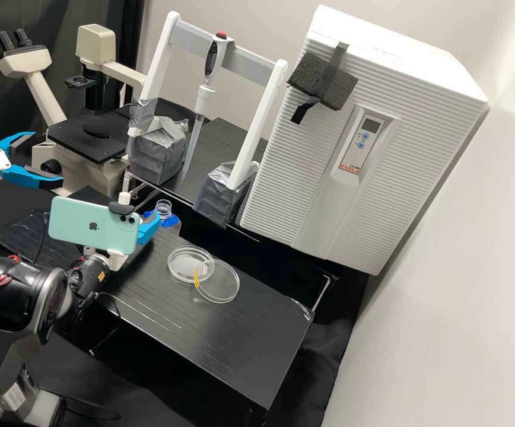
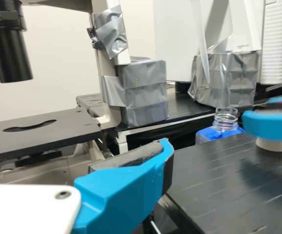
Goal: Open the bottle
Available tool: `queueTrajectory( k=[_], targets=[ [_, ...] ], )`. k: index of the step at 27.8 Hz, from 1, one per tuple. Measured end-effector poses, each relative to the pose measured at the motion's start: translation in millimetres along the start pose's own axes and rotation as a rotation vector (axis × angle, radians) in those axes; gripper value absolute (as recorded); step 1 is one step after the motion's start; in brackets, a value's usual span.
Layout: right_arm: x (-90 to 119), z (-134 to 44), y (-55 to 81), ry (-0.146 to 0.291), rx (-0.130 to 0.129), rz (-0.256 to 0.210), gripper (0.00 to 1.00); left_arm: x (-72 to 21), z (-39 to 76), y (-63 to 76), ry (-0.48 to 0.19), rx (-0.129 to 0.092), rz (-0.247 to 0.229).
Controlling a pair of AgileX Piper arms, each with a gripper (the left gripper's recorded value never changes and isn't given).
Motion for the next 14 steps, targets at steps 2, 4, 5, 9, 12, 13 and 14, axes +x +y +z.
queueTrajectory(
  k=[2, 4, 5, 9, 12, 13, 14],
  targets=[
    [-5.0, -4.2, 3.0, -0.007, -0.005, 0.089, 1.00, 0.3, 0.6, 0.1, 0.011, 0.007, 0.004],
    [-9.4, -5.3, 7.0, 0.011, 0.002, 0.125, 1.00, 0.5, 1.1, 0.1, 0.020, 0.020, 0.007],
    [-10.6, -5.1, 8.0, 0.022, 0.009, 0.126, 1.00, 0.6, 1.4, 0.1, 0.023, 0.023, 0.008],
    [-11.5, -4.1, 9.3, 0.045, 0.015, 0.123, 1.00, 0.9, 2.0, 0.2, 0.041, 0.038, 0.012],
    [-11.4, -3.6, 9.8, 0.046, 0.017, 0.123, 1.00, 1.1, 2.6, 0.3, 0.064, 0.049, 0.017],
    [-11.4, -3.6, 9.8, 0.046, 0.017, 0.123, 1.00, 0.9, 3.5, 0.0, 0.076, 0.066, 0.020],
    [-11.4, -3.6, 9.8, 0.046, 0.017, 0.123, 1.00, 0.5, 4.2, 0.5, 0.086, 0.079, 0.031]
  ],
)
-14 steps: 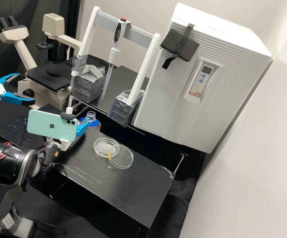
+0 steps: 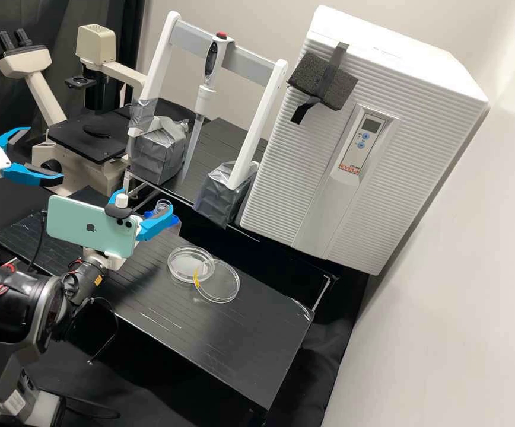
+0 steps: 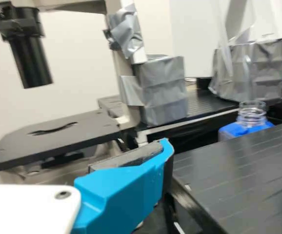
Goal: Open the bottle
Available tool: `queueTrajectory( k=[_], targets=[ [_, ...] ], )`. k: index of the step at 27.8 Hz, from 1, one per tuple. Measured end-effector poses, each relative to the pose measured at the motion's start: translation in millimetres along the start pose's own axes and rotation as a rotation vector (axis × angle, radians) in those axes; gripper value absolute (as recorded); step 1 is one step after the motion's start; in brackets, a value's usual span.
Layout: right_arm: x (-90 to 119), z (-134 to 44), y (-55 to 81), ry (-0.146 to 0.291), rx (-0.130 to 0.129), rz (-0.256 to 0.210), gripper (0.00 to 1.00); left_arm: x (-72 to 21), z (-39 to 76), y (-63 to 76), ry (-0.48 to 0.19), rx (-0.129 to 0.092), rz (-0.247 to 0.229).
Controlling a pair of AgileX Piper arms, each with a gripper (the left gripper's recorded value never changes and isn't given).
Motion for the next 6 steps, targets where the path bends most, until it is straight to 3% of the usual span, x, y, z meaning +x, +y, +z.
queueTrajectory(
  k=[4, 6],
  targets=[
    [0.0, 0.0, 0.0, 0.000, 0.000, 0.000, 1.00, -4.2, 1.9, 0.0, 0.012, 0.037, 0.035],
    [0.0, 0.0, 0.0, 0.000, 0.000, 0.000, 1.00, -7.3, 2.7, 1.8, 0.024, 0.042, 0.046]
  ],
)
